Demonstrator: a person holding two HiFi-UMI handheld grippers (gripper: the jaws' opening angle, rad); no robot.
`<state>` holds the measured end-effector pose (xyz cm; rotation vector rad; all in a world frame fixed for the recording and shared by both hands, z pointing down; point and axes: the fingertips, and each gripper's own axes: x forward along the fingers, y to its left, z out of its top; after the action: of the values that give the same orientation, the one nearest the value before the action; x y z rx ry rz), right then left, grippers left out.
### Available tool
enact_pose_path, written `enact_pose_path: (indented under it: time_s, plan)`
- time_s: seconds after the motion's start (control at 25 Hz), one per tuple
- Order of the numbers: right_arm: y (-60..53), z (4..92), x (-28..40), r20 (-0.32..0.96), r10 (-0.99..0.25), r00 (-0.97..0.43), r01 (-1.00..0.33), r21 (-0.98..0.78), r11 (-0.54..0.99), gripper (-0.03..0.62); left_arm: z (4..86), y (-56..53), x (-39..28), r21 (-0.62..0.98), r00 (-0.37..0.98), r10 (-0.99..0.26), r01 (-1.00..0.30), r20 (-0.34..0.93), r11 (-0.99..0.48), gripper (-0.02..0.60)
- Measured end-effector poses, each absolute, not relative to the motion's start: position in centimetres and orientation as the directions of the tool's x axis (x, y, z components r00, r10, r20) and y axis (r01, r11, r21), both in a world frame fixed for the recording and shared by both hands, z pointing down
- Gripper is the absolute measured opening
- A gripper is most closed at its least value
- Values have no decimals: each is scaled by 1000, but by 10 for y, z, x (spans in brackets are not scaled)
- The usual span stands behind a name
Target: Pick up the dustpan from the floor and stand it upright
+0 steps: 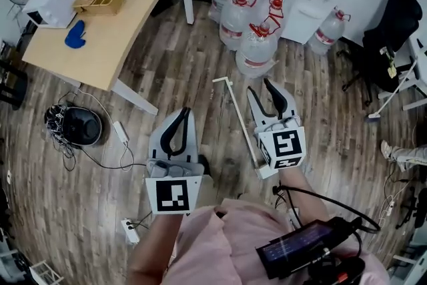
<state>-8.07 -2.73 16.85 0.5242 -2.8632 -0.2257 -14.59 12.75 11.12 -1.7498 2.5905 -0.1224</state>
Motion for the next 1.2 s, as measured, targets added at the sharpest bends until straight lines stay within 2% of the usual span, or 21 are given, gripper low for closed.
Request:
enact_pose_path:
  time_s: [0.24, 0.6, 1.04, 1.2]
  plan:
    - [-50, 150, -152, 176, -425, -888, -388, 208, 898, 166, 100, 89, -220, -68, -292, -956, -955, 21, 290, 15]
    - [-85, 132, -186, 172, -465, -868, -424, 228, 876, 164, 89, 34, -263, -51, -229, -973, -972, -5, 229, 15]
    - [-153, 213, -217, 287, -428, -857, -394, 171, 903, 164, 146, -40, -310, -44, -228, -970, -973, 91, 224, 15]
    - [-179, 264, -226, 347, -410, -844, -385, 142, 912, 164, 190, -68, -323, -64, -219, -966, -975, 140, 212, 15]
